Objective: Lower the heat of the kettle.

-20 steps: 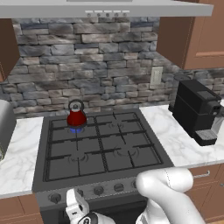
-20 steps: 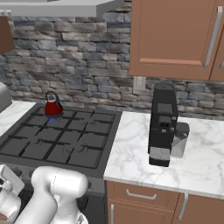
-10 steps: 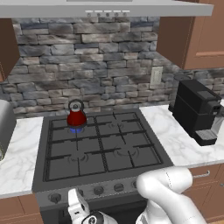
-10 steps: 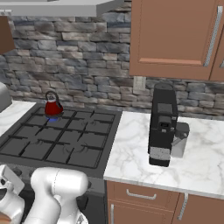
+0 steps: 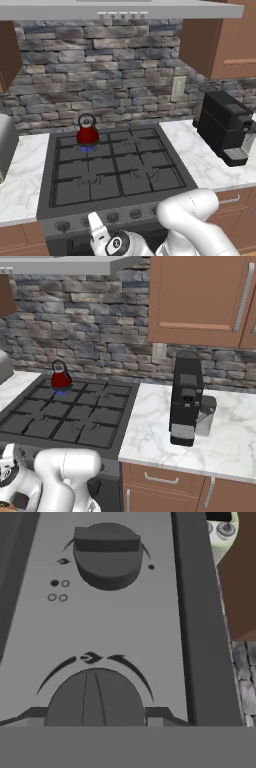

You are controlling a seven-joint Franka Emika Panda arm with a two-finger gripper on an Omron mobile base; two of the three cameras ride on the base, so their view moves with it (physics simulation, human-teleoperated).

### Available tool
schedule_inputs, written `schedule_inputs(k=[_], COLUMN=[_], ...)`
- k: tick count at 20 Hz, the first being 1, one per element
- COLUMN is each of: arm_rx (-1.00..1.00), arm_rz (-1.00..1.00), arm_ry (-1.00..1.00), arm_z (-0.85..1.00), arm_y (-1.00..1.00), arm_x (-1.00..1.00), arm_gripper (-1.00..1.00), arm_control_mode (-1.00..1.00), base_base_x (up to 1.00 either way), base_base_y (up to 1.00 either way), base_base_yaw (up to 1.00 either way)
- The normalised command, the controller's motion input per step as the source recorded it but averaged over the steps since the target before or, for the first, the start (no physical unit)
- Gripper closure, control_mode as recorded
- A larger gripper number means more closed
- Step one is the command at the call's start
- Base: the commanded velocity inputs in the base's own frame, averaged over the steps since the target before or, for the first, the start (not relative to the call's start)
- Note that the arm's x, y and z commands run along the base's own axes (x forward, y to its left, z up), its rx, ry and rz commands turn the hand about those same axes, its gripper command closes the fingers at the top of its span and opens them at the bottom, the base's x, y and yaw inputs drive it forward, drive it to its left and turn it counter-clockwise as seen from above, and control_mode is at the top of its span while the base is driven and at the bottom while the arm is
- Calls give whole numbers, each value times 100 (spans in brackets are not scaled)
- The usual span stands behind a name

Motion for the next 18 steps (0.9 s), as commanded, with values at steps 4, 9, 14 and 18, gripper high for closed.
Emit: schedule_inputs(k=[4,9,14,18], arm_rx=[59,45,40,42], arm_rz=[-11,-17,-18,-21], arm_ry=[-15,-13,-19,-16], arm_z=[-4,1,0,5], arm_y=[20,23,23,26], arm_x=[-38,-6,-7,-22], arm_gripper=[100,100,100,100], arm_control_mode=[-100,-100,-100,-100], base_base_x=[0,0,0,0], base_base_y=[0,0,0,0], base_base_yaw=[0,0,0,0])
